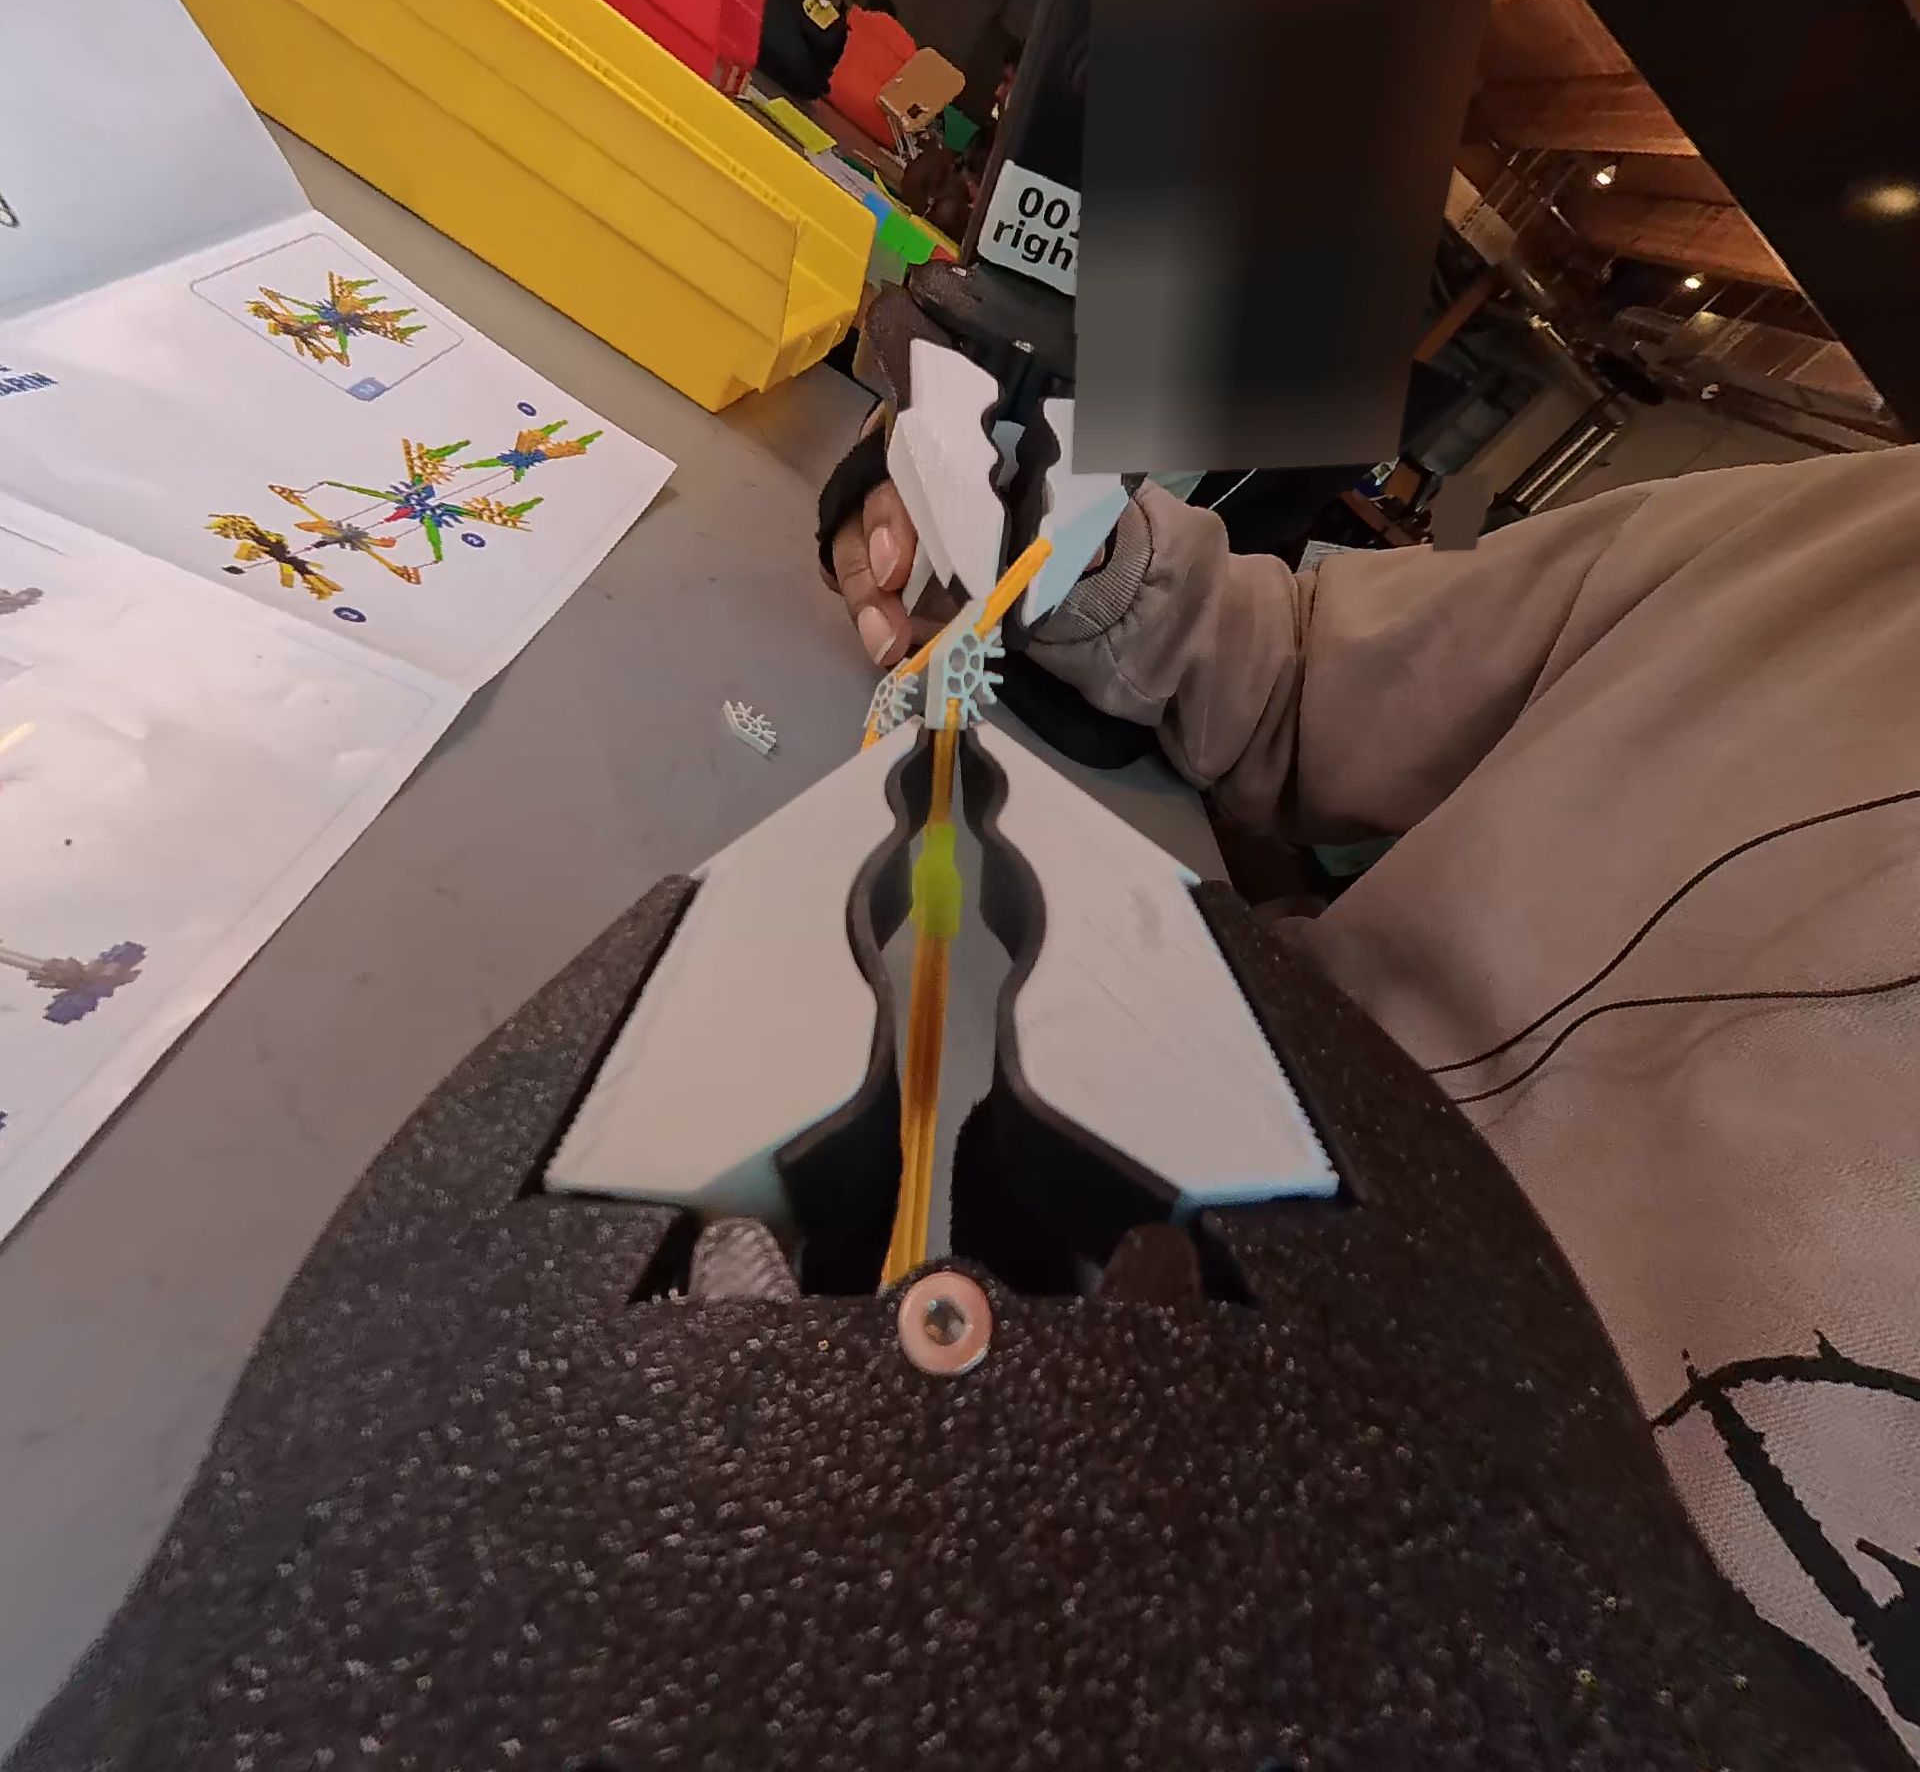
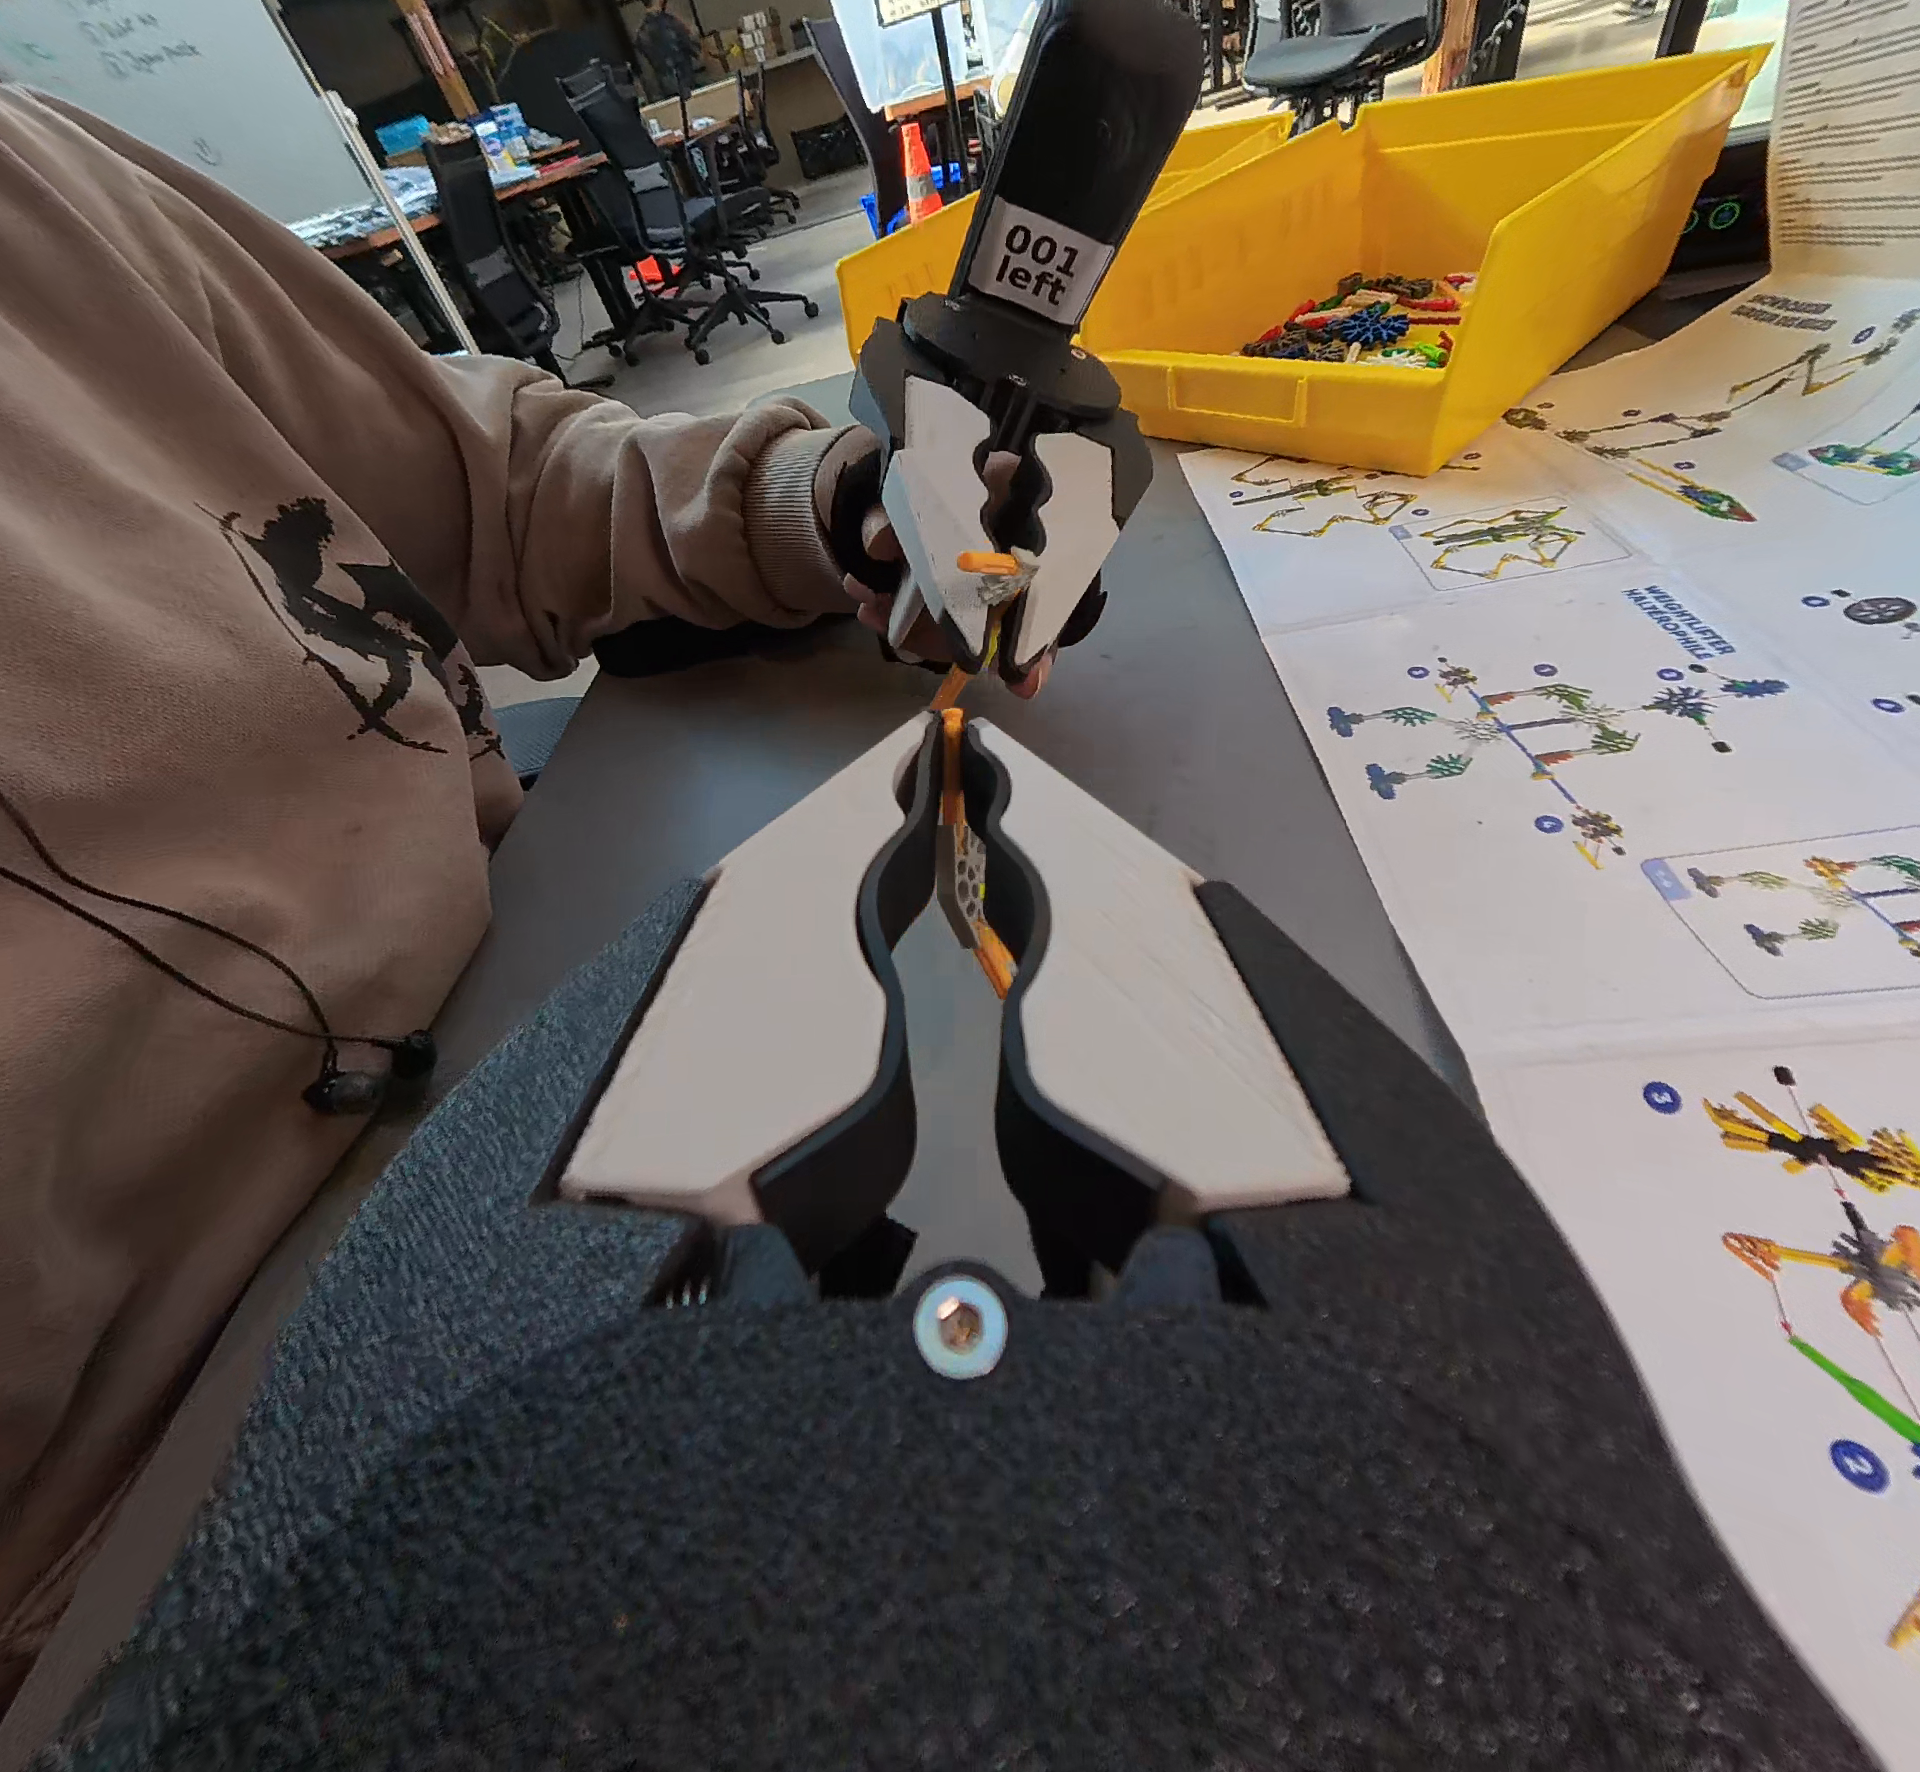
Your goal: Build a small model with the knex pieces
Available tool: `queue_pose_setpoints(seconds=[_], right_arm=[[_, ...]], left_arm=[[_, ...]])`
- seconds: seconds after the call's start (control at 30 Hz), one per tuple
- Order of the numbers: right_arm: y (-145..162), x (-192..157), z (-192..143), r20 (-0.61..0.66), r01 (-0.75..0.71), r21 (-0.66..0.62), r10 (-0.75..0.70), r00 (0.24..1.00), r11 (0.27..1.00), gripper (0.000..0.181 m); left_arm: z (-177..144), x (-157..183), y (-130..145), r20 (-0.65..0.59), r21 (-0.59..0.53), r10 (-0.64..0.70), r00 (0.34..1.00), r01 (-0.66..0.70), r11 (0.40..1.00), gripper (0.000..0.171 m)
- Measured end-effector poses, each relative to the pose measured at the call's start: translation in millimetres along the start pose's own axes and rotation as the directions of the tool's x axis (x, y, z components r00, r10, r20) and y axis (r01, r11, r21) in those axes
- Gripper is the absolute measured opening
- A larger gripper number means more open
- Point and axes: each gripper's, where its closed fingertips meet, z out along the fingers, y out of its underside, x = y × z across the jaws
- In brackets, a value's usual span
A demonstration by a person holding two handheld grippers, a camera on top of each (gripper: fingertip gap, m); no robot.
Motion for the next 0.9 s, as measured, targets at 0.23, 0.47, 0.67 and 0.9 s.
queue_pose_setpoints(seconds=[0.23, 0.47, 0.67, 0.9], right_arm=[[-18.5, 11.6, -2.0, -0.146, 0.063, 0.054, -0.055, 0.988, 0.997, 0.034], [-10.5, 1.9, 11.8, -0.119, 0.026, 0.014, -0.024, 0.993, 1.0, 0.004], [-13.0, -1.1, 8.6, -0.063, -0.022, 0.046, 0.025, 0.998, 0.999, 0.002], [-9.9, -9.4, 14.6, 0.0, -0.047, 0.052, 0.047, 0.999, 0.998, 0.001]], left_arm=[[3.3, -3.9, 4.1, 0.069, -0.036, 0.066, 0.995, -0.063, 0.997, 0.002], [12.9, 0.1, 10.1, 0.107, -0.076, 0.158, 0.982, -0.151, 0.986, 0.002], [12.3, 14.0, 3.4, 0.026, -0.029, 0.136, 0.99, -0.135, 0.99, 0.026], [8.8, 21.1, -1.1, -0.02, -0.007, 0.111, 0.994, -0.111, 0.994, 0.003]])
